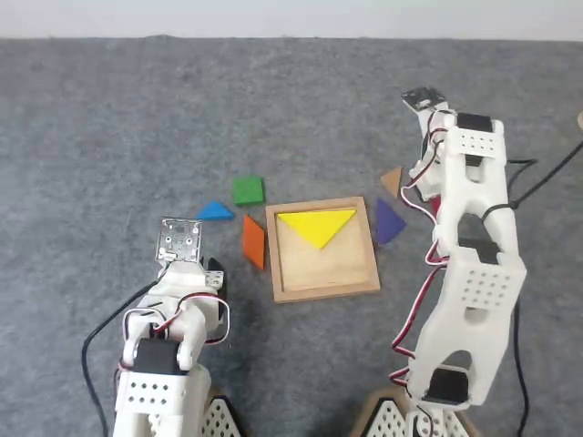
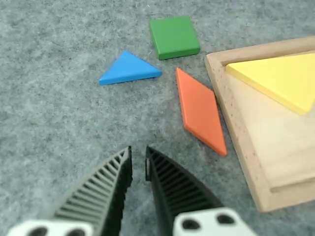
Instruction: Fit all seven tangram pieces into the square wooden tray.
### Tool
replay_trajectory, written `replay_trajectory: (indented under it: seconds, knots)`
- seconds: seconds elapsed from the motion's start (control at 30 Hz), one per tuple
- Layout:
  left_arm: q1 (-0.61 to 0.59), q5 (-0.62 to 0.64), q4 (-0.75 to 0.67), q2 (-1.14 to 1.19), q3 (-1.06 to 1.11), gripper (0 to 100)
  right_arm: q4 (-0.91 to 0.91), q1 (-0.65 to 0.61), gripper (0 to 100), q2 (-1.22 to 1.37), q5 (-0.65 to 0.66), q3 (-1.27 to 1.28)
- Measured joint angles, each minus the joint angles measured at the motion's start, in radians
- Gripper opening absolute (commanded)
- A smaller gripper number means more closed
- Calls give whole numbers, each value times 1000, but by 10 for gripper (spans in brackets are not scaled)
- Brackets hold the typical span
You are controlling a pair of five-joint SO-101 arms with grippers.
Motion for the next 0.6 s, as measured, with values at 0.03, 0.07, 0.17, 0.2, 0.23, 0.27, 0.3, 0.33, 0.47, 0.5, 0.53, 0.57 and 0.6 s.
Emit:
replay_trajectory:
  seconds: [0.03, 0.07, 0.17, 0.2, 0.23, 0.27, 0.3, 0.33, 0.47, 0.5, 0.53, 0.57, 0.6]
  knots:
    - [0, 0, 0, 0, 0, 54, -9, 2, 321, 0, 14, 0]
    - [0, 0, 0, 0, 0, 54, -17, 2, 321, 0, 21, 0]
    - [0, 0, 0, 0, 0, 54, -49, -2, 319, 8, 25, 0]
    - [0, 0, 0, 0, 0, 54, -69, -2, 319, 23, 25, 0]
    - [0, 0, 0, 0, 0, 54, -87, -2, 319, 40, 25, 0]
    - [0, 0, 0, 0, 0, 54, -106, -2, 319, 58, 25, 0]
    - [0, 0, 0, 0, 0, 54, -123, 0, 319, 74, 25, 0]
    - [0, 0, 0, 0, 0, 54, -138, 0, 318, 83, 26, 0]
    - [0, 0, 0, 0, 0, 54, -132, 2, 318, 106, 29, -17]
    - [0, 0, 0, 0, 0, 54, -120, 2, 318, 106, 28, -21]
    - [0, 0, 0, 0, 0, 54, -101, 2, 318, 106, 28, -25]
    - [0, 0, 0, 0, 0, 54, -78, 2, 318, 107, 29, -31]
    - [0, 0, 0, 0, 0, 54, -55, 2, 318, 107, 31, -37]
